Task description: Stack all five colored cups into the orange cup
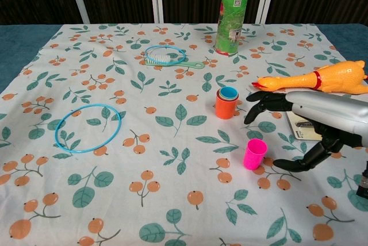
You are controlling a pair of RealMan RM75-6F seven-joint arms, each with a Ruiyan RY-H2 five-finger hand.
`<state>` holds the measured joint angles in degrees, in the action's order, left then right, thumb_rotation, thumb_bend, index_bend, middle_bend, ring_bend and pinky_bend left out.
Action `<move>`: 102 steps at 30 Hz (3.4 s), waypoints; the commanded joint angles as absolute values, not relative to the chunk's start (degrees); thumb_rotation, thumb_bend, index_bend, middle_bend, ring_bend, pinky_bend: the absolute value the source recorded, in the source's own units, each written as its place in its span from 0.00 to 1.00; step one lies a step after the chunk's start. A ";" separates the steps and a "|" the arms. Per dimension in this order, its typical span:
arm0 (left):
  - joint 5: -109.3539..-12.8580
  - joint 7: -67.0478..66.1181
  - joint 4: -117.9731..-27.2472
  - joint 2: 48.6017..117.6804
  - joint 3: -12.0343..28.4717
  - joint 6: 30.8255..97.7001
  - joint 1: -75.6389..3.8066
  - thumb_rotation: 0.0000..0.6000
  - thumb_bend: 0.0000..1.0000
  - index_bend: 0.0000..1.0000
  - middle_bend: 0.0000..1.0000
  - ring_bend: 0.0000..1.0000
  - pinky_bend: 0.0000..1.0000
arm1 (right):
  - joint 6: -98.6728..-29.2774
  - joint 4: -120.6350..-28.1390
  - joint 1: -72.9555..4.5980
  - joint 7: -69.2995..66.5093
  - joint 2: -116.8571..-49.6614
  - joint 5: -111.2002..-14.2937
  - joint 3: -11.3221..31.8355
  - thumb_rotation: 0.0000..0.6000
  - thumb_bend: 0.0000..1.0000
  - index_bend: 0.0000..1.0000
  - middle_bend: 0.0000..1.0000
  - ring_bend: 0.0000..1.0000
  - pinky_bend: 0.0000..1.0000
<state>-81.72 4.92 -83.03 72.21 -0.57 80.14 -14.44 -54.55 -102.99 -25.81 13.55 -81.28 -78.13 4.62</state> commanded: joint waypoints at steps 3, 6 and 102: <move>-81.65 4.81 -83.03 72.26 -0.18 79.81 -14.25 1.00 0.12 0.13 0.00 0.00 0.00 | -54.37 -102.12 -26.90 15.63 -83.09 -76.37 4.95 1.00 0.38 0.29 0.00 0.00 0.07; -81.44 4.73 -83.12 72.22 0.09 79.68 -14.11 1.00 0.12 0.13 0.00 0.00 0.00 | -54.70 -101.27 -27.14 16.09 -84.01 -75.48 5.20 1.00 0.38 0.30 0.00 0.00 0.08; -81.88 1.29 -83.43 73.48 4.00 80.25 -11.39 1.00 0.12 0.13 0.00 0.00 0.00 | -53.99 -93.71 -46.40 23.17 -87.16 -47.74 16.60 1.00 0.38 0.49 0.00 0.00 0.11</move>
